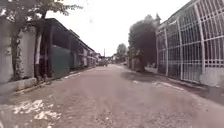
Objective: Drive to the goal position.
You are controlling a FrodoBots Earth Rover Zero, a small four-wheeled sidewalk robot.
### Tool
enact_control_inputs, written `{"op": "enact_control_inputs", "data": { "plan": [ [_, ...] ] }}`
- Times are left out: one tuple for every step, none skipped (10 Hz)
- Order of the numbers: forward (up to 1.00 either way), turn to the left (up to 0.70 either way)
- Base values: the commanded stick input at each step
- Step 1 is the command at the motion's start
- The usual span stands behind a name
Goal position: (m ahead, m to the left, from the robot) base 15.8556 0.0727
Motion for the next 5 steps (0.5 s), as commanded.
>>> {"op": "enact_control_inputs", "data": {
  "plan": [
    [0.70,0.00],
    [0.70,0.00],
    [0.70,0.00],
    [0.70,0.00],
    [0.70,0.00]
  ]
}}
